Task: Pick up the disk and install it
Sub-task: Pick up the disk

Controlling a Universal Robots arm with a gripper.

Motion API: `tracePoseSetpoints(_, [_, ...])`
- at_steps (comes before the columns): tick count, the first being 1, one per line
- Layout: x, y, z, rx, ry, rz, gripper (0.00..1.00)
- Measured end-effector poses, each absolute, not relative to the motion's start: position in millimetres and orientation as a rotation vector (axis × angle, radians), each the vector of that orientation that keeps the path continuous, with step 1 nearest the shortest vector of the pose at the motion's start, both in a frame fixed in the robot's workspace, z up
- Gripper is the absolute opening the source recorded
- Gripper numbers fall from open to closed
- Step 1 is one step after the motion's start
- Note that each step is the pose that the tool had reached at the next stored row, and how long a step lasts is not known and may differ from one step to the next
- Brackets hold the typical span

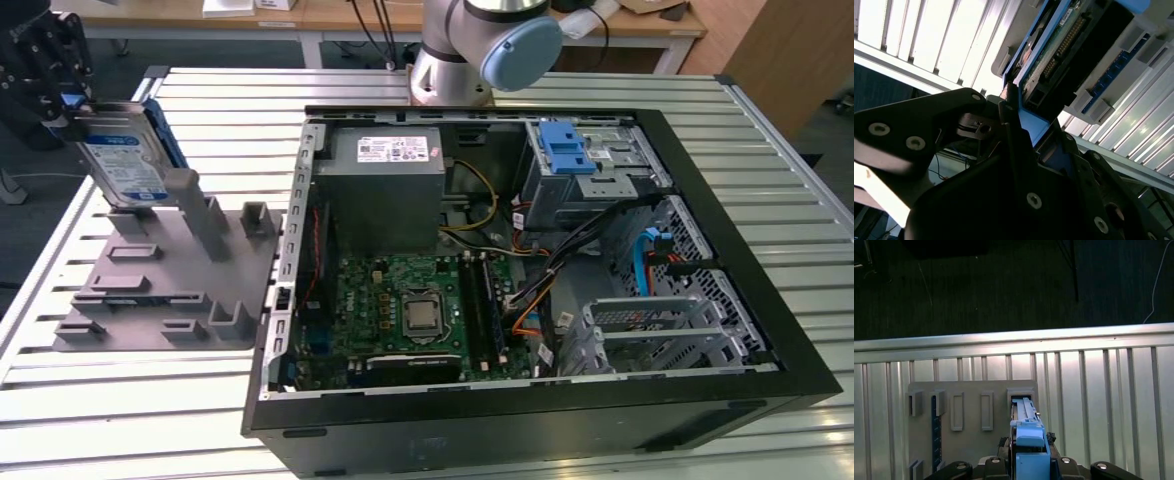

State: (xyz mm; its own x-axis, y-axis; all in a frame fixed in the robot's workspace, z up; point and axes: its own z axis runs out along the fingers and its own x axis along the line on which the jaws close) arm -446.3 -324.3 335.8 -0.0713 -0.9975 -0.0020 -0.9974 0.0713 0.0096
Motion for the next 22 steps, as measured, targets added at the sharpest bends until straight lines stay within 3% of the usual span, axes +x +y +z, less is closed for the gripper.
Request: tracePoseSetpoints(22, [-446.3,-324.3,347.3,2.137,-2.295,-0.013,0.36])
